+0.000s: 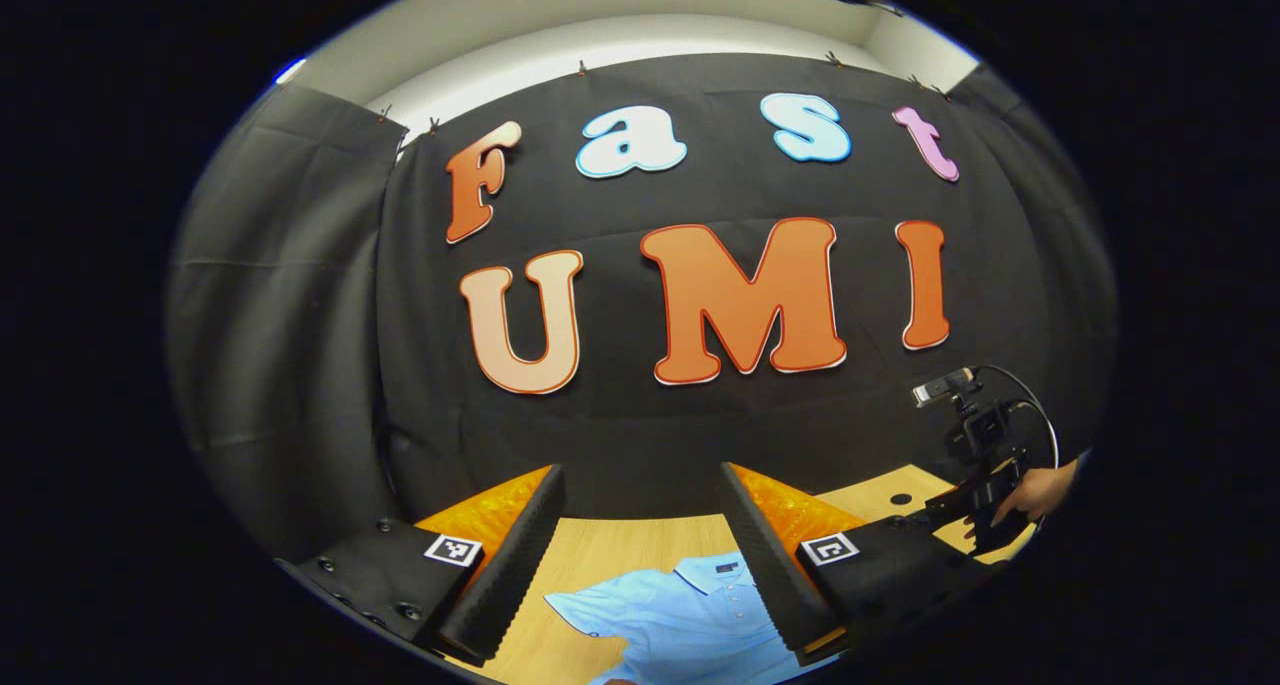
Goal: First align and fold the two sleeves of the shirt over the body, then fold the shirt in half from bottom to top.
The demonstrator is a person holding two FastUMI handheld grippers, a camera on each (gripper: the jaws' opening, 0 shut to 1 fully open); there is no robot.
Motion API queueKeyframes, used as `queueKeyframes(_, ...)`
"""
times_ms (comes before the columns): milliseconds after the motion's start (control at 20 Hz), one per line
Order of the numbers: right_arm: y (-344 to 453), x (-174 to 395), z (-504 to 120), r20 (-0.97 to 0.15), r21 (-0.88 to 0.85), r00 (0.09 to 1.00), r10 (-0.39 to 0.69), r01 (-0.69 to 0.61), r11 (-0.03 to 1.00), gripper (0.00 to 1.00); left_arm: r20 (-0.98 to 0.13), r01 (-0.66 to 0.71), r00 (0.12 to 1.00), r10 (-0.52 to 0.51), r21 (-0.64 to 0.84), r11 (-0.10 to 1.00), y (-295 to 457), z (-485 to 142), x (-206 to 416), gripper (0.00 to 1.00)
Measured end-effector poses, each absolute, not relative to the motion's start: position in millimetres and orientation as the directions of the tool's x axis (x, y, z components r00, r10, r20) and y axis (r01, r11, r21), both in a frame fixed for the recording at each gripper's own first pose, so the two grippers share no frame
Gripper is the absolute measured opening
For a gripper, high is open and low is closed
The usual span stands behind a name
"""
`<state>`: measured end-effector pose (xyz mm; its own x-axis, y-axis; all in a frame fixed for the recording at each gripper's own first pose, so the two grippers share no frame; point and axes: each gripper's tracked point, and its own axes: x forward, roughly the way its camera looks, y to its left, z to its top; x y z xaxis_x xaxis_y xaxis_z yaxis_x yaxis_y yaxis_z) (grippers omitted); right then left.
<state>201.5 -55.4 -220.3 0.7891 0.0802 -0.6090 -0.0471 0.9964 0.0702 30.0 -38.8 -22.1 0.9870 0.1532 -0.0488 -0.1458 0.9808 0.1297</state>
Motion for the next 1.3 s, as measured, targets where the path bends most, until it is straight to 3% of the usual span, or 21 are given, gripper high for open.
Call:
queueKeyframes(300, -49.1, 206.5, -284.5, -0.761, 0.091, 0.638, 0.12, -0.078, 0.993, 0.86, -0.064, -0.158, 0.983, 0.172, 0.185, 0.97, -46.6, -23.0, 25.5, 1.0)
queueKeyframes(700, -45.2, 208.7, -335.6, -0.861, 0.104, 0.494, 0.121, -0.061, 0.993, 0.66, -0.087, -0.2, 0.971, 0.224, 0.224, 0.954, -49.5, -24.9, 10.9, 1.0)
queueKeyframes(1000, -42.8, 211.3, -351.6, -0.885, 0.131, 0.447, 0.131, -0.032, 0.991, 0.42, -0.104, -0.221, 0.962, 0.251, 0.238, 0.946, -55.7, -28.5, 2.1, 1.0)
queueKeyframes(1050, -45.3, 211.7, -354.9, -0.889, 0.13, 0.44, 0.126, -0.022, 0.991, 0.29, -0.103, -0.225, 0.961, 0.255, 0.239, 0.945, -57.5, -27.5, 1.3, 1.0)
queueKeyframes(1100, -43.5, 212.2, -354.9, -0.888, 0.15, 0.437, 0.14, -0.011, 0.989, 0.28, -0.103, -0.227, 0.961, 0.257, 0.239, 0.944, -59.7, -29.3, -0.6, 1.0)
queueKeyframes(1300, -34.6, 219.7, -351.4, -0.87, 0.243, 0.448, 0.206, 0.026, 0.97, 0.08, -0.11, -0.234, 0.957, 0.269, 0.256, 0.938, -68.3, -31.7, -4.9, 0.99)
